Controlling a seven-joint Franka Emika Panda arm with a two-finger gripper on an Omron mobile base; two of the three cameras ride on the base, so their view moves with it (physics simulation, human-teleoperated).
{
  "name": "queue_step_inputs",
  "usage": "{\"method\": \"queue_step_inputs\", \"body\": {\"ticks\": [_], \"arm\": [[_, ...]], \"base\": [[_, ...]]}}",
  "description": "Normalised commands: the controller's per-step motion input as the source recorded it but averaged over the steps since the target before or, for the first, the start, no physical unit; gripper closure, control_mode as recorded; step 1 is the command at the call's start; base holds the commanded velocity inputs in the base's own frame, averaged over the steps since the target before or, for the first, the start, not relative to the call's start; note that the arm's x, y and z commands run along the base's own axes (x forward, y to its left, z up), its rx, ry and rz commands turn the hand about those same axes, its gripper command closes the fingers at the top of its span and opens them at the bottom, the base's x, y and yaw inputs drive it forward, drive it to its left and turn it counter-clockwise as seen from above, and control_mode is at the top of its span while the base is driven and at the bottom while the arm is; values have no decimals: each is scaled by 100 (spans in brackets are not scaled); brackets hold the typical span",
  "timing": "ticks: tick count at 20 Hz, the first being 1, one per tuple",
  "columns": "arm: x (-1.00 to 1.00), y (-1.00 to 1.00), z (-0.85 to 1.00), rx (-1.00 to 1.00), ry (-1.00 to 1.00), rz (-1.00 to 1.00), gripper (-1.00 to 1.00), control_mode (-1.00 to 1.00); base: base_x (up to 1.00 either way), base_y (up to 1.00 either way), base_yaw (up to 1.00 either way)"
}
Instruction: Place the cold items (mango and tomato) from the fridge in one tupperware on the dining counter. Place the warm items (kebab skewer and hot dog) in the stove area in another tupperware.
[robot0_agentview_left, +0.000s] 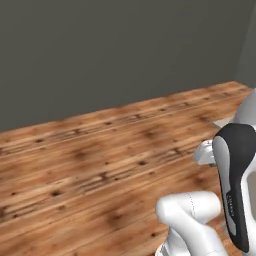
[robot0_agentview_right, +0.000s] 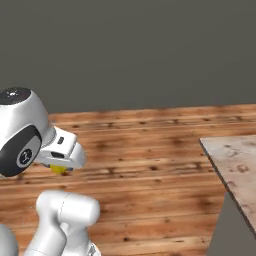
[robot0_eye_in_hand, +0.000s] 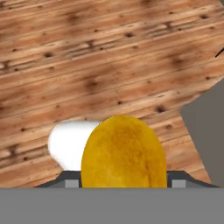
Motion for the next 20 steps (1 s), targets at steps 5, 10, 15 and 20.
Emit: {"method": "queue_step_inputs", "body": {"ticks": [5, 10, 15, 20], "arm": [[0, 0, 0, 0, 0, 0, 100, 100], [0, 0, 0, 0, 0, 0, 100, 100], [0, 0, 0, 0, 0, 0, 100, 100], [0, 0, 0, 0, 0, 0, 100, 100]], "base": [[100, 77, -41], [100, 92, -36], [100, 83, -44], [100, 8, -48]]}}
